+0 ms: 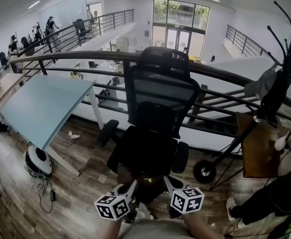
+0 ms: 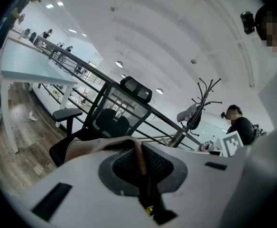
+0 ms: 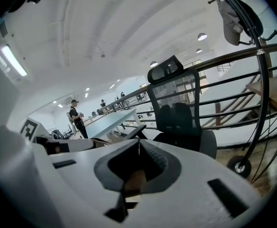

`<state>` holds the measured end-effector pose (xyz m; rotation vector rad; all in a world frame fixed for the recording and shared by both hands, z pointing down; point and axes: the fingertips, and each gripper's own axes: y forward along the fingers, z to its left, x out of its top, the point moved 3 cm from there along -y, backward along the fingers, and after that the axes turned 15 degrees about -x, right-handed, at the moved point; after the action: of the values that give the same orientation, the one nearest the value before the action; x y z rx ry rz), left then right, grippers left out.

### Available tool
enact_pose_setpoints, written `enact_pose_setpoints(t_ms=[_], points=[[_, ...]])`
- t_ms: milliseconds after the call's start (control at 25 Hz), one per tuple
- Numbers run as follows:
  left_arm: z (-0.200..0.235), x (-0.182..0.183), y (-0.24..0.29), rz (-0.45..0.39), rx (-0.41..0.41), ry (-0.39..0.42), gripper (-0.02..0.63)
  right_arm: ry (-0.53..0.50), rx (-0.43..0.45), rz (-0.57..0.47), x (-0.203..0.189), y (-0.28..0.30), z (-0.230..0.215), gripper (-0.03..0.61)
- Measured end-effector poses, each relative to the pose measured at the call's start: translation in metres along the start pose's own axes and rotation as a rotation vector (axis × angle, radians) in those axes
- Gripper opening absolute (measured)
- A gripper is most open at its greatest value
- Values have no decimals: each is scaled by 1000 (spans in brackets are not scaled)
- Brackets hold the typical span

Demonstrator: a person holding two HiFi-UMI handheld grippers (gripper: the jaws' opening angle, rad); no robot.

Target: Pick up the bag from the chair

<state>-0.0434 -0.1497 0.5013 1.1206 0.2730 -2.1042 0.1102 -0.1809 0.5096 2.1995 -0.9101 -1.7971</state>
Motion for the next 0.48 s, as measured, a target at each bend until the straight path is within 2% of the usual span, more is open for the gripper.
enact_pose_setpoints(t_ms=[320,480], points=[[0,6,-2,-10,2,7,15,-12,1,4,-1,0,2,2],[-2,8,-2,-14,-6,10,15,-84,-19,-2,-1,-2,4,0]])
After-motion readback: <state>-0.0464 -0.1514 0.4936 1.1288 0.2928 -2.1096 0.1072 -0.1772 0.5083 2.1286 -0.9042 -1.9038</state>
